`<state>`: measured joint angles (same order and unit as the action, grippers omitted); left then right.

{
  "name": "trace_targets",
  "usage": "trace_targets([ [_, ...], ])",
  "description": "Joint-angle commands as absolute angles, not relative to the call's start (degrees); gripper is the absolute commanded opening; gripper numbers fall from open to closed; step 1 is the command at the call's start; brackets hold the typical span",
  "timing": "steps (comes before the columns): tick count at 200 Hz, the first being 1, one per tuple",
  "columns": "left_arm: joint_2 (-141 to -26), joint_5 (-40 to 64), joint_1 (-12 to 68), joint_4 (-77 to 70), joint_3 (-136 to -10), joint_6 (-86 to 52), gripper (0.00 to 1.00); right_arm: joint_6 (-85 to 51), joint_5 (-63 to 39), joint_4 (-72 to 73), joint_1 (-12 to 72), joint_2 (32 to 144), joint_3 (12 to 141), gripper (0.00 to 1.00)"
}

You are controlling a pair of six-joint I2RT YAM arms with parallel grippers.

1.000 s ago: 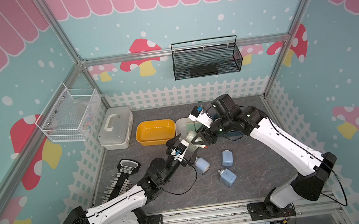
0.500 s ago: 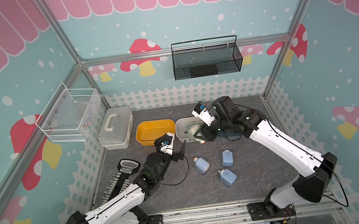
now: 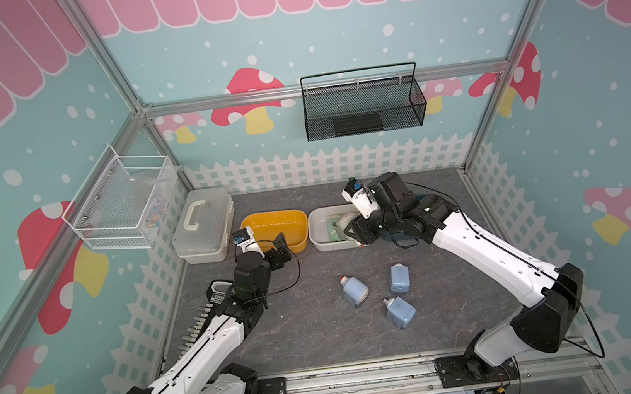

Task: Place the pencil sharpeners by color into the storage box
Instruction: Pick up the pencil sharpener from the center of the board.

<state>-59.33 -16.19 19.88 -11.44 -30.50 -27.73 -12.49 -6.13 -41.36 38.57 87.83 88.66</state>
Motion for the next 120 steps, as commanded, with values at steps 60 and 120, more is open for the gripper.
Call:
trace_targets([
  [60, -67.53, -7.8, 15.3, 8.14, -42.58, -37.95, 0.99, -16.42, -11.76, -37.46, 38.57, 97.14, 94.85, 0.0],
  [120, -76.13, -0.83, 14.68, 15.06, -52.09, -36.1, 0.99, -26.83, -6.59, -40.83, 38.56, 106.07, 103.95, 0.0],
])
